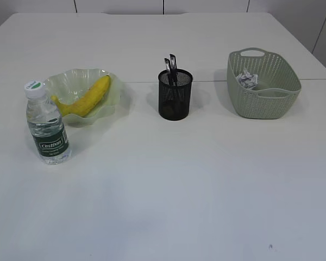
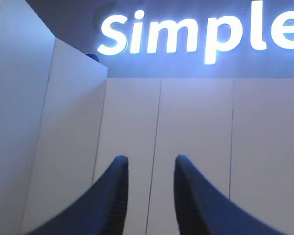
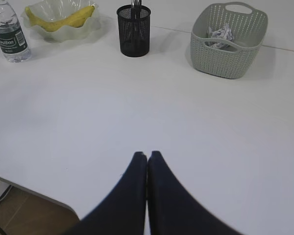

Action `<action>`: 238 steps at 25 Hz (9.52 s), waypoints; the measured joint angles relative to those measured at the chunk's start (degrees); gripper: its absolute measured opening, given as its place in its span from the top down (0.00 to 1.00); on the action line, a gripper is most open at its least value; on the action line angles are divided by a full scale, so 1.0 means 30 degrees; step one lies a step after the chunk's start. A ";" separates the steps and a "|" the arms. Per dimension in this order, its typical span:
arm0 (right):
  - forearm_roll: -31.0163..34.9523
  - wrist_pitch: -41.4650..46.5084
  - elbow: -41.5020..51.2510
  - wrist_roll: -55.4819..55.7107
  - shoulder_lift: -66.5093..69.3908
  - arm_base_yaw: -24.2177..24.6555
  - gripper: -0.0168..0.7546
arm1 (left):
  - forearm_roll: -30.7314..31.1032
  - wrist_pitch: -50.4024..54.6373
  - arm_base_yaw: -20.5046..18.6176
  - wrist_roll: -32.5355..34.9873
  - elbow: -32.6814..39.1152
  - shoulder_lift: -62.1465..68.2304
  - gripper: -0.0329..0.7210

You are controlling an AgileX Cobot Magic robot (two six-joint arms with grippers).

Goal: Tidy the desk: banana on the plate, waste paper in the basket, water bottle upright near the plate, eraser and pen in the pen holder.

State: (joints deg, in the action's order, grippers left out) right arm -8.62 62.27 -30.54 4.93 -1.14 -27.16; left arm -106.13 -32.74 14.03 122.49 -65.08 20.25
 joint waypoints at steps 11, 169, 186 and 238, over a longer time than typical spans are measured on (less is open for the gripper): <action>0.0000 0.0000 0.0000 0.0000 0.0000 0.0000 0.99 | 0.0000 0.3297 0.0000 -0.1726 0.1640 0.0159 0.66; -0.0033 0.0000 0.0000 0.0000 0.0000 0.0000 0.99 | 3.6040 3.0154 -0.1146 -3.9815 1.1266 -0.6628 0.67; -0.0033 0.0000 0.0000 0.0000 0.0000 0.0000 0.99 | 3.6040 3.1153 -0.1146 -3.9815 1.1390 -0.6628 0.67; -0.0033 0.0000 0.0000 0.0000 0.0000 0.9080 0.99 | 3.5823 3.1865 -0.4201 -3.9815 1.1772 -0.6628 0.67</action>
State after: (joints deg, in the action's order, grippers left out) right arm -8.72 62.27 -30.54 4.93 -1.14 0.08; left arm 1.34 62.86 1.43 3.05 -29.76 0.37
